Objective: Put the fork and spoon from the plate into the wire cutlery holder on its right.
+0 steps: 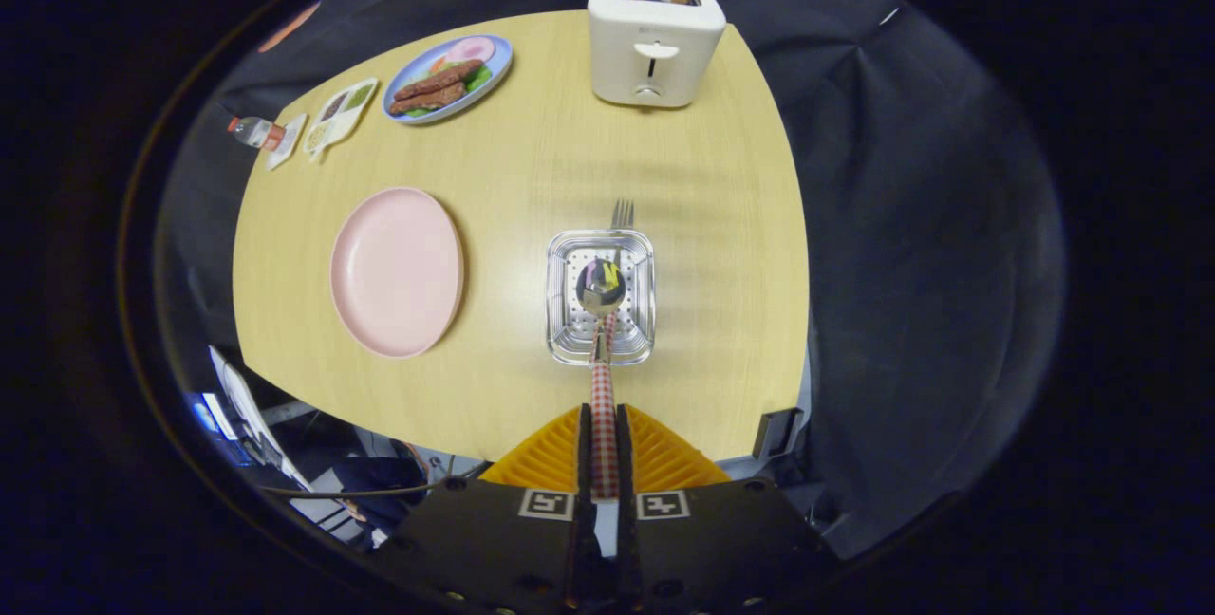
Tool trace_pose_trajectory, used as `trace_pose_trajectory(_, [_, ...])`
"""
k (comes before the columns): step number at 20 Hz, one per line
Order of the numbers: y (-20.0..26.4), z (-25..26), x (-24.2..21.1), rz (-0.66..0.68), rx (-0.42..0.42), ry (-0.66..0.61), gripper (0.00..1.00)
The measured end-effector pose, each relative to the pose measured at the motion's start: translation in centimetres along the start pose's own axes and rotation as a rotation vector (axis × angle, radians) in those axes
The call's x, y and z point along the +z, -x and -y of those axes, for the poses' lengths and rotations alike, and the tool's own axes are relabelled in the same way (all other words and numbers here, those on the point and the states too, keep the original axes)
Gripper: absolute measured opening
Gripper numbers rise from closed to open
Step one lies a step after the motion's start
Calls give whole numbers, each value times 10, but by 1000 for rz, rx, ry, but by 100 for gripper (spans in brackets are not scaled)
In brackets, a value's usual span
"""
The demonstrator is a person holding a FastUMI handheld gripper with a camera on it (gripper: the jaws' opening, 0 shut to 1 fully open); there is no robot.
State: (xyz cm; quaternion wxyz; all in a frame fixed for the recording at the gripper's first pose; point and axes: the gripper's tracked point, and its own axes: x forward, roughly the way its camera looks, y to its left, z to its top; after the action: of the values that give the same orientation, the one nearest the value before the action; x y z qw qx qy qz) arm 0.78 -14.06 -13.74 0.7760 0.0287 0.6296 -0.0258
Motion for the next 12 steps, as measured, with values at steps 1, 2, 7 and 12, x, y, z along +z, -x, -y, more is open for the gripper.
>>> trace_pose_trajectory(1, [0, -1, -1, -4, 3, -2, 11])
trace_pose_trajectory(2, [0, -2, -1, -6, 4, -3, 11])
trace_pose_trajectory(7, [3, -10, 6, 14, 10, -6, 11])
trace_pose_trajectory(12, [9, -13, 21, 70, -6, 9, 12])
